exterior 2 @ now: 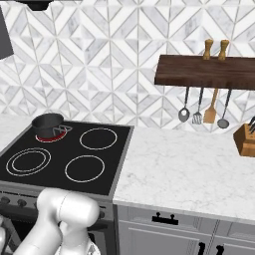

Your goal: Turn off the rear left burner of the stove.

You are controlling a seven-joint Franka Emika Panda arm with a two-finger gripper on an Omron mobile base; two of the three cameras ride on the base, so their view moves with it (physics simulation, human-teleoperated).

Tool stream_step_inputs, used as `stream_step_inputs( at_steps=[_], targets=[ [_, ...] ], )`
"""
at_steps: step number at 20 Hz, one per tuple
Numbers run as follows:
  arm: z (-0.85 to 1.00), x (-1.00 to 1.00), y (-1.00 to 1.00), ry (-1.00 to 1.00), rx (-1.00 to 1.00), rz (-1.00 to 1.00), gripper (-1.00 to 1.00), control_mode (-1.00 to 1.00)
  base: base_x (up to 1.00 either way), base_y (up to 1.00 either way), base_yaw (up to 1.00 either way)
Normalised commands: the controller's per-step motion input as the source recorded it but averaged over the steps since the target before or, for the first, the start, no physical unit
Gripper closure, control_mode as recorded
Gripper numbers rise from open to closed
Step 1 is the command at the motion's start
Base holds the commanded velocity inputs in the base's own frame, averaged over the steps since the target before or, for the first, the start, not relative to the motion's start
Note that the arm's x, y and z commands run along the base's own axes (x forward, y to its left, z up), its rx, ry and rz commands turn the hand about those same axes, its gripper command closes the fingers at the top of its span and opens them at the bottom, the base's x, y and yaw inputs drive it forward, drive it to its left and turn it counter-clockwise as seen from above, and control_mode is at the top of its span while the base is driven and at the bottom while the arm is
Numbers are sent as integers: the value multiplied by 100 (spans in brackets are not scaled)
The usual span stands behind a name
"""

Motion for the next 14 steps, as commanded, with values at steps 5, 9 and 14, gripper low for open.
stream_step_inputs(
  at_steps=[5, 9, 14],
  targets=[
    [-11, -41, -19, -1, 11, 0, -100, -100, 0, 0, 0],
    [0, -3, -29, -2, 13, 0, -100, -100, 0, 0, 0],
    [6, 19, -26, 0, 15, 0, -100, -100, 0, 0, 0]
  ],
)
